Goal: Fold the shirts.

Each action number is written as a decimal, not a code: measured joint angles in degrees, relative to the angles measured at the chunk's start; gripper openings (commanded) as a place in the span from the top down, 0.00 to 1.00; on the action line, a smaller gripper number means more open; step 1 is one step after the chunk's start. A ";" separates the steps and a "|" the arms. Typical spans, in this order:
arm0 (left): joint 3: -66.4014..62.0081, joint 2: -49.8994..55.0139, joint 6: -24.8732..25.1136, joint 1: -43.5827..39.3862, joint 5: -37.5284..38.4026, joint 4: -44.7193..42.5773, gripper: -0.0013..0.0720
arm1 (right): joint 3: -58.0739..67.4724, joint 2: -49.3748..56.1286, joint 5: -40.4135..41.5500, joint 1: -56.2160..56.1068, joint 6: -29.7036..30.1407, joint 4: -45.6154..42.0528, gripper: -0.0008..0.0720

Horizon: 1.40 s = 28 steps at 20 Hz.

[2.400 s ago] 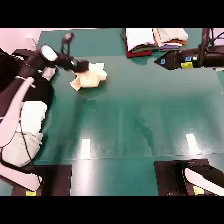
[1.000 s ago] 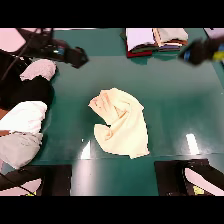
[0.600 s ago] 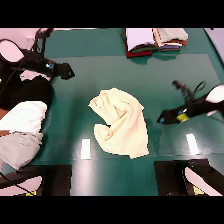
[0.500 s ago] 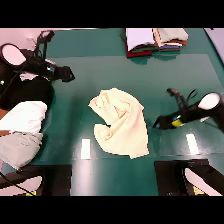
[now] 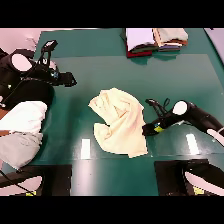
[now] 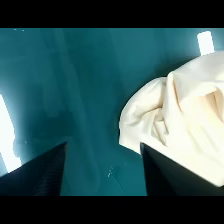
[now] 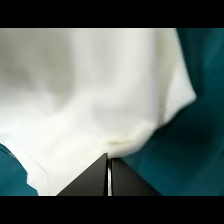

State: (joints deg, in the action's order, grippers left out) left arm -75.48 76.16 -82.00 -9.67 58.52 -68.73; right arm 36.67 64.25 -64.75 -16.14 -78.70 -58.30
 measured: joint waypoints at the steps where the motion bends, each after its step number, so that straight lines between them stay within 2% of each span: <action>1: 0.04 0.94 0.00 0.02 -0.09 0.28 0.23 | 1.49 0.28 0.00 -0.42 0.02 -0.07 0.97; 4: 0.15 5.55 0.35 0.02 -0.42 3.32 0.23 | 5.44 -0.33 -1.44 0.09 -0.20 -0.24 0.97; 10: 0.20 16.35 5.51 -0.13 -0.59 13.88 0.23 | 8.04 -4.63 -3.87 3.26 -1.79 -0.35 0.97; 16: 0.17 20.52 7.87 -2.56 -0.87 16.39 0.24 | 8.41 -4.96 -4.44 4.02 -2.60 -0.26 0.97; 17: 0.15 20.68 8.07 -2.86 -0.87 16.37 0.29 | 8.44 -4.79 -4.46 4.02 -2.67 -0.22 0.97; 19: 0.20 21.03 8.26 -3.21 -0.87 15.93 0.95 | 8.74 -4.57 -4.44 4.02 -2.84 -0.24 0.97; 23: -0.70 20.98 8.46 -3.41 0.22 15.58 0.95 | 12.35 -4.42 -4.50 4.04 -2.89 -0.98 0.97; 28: -8.81 12.96 8.57 0.48 0.50 14.97 0.95 | 25.46 -4.72 -9.25 4.09 -2.91 -9.16 0.97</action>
State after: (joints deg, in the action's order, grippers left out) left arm -84.29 89.12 -73.43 -9.19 59.02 -53.76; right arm 62.13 59.53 -74.00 -12.05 -81.60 -67.46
